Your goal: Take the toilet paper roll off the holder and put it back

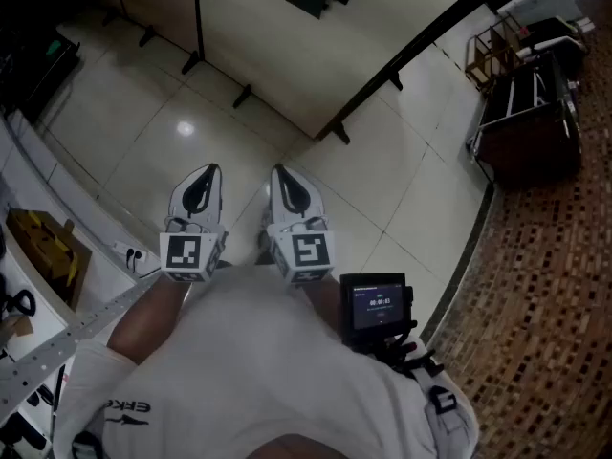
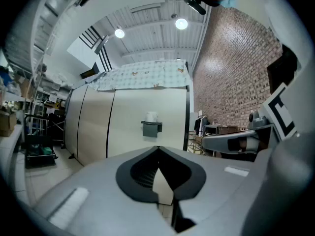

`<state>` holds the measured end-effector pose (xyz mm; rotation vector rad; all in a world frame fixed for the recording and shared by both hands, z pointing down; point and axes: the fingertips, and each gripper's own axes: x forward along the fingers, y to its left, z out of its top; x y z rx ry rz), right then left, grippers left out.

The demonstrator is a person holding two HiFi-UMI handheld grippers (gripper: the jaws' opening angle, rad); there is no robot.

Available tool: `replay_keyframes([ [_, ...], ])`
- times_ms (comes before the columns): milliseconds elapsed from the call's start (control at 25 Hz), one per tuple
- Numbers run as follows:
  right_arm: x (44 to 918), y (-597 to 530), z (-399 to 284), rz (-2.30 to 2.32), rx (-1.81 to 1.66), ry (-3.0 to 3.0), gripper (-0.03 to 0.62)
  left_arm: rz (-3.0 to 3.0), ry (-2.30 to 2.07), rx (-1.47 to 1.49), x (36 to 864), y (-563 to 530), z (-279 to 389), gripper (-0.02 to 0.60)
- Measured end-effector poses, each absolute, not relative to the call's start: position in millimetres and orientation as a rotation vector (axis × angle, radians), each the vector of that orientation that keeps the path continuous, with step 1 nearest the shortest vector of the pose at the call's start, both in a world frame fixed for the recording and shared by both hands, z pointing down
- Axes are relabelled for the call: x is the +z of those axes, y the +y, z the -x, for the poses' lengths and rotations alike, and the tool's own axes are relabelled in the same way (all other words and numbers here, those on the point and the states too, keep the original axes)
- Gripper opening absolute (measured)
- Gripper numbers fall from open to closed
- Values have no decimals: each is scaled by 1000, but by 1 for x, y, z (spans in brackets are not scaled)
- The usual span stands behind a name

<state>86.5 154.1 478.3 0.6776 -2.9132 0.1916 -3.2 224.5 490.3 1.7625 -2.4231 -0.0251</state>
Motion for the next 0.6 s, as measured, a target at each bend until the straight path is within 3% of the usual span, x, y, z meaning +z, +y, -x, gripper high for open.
replay_keyframes([
  [600,458,-39,-49,-614,200,-3002,15,-1755,-2528,10,468,37,39,2],
])
